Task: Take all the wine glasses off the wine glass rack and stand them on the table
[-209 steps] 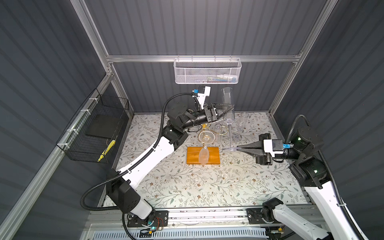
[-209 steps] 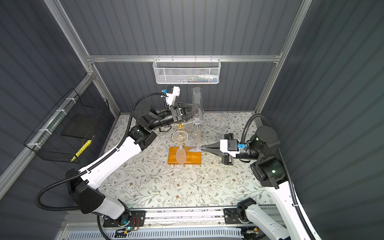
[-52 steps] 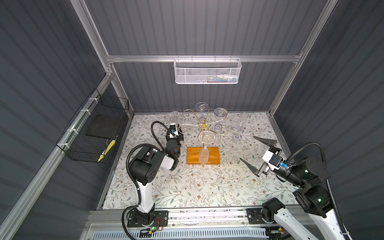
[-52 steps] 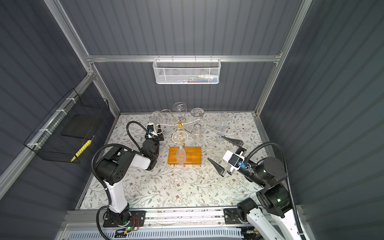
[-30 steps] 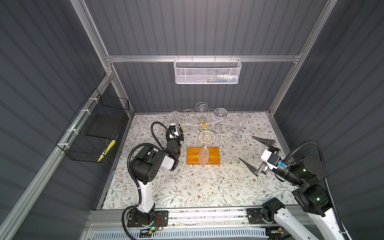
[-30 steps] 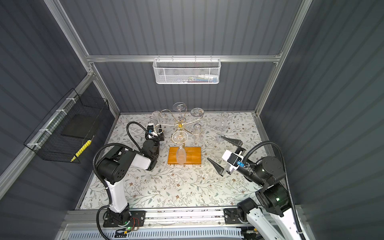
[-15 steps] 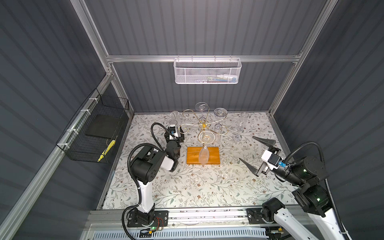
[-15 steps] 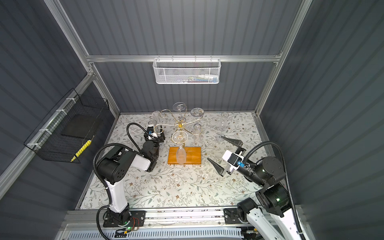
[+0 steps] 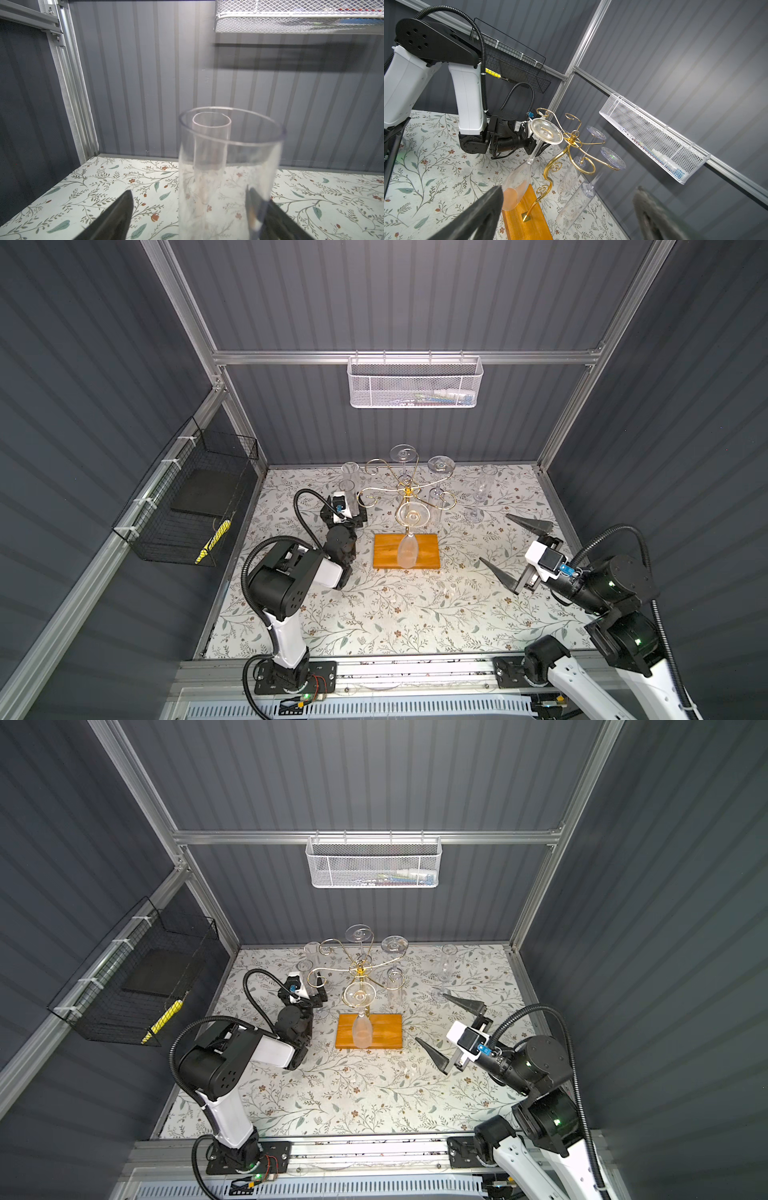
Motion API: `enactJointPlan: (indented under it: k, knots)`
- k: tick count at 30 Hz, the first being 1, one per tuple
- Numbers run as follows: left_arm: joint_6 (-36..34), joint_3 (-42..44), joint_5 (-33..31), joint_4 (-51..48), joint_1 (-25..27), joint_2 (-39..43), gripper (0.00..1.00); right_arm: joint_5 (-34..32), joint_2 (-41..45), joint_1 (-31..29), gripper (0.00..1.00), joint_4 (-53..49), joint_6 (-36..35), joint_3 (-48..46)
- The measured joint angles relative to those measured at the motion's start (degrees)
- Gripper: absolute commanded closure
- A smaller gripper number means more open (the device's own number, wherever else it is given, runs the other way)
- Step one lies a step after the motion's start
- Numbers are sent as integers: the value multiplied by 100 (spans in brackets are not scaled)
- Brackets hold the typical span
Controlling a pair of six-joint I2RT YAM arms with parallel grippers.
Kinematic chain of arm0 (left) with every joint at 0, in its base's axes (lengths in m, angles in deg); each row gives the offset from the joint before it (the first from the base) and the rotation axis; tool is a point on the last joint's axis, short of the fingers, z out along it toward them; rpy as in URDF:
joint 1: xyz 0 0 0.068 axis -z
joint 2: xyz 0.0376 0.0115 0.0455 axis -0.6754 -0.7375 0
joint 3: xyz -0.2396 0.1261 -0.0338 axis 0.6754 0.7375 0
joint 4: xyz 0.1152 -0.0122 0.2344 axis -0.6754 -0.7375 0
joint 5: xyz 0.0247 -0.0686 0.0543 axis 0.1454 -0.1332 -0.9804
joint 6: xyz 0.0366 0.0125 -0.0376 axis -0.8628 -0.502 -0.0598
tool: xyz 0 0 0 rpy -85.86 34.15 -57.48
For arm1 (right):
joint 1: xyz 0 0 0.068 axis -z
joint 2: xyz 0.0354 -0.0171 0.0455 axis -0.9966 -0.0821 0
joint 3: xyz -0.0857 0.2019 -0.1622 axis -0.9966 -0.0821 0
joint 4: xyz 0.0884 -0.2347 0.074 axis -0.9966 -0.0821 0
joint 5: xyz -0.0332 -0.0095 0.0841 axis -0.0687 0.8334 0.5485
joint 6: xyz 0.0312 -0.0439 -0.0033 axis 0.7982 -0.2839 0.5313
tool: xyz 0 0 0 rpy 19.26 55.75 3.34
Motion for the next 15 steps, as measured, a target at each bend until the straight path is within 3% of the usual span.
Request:
enactJointPlan:
  k: [15]
  knots:
    - [271,284,157,-525,0,708,7,-179,170,2,1,92,264,-92]
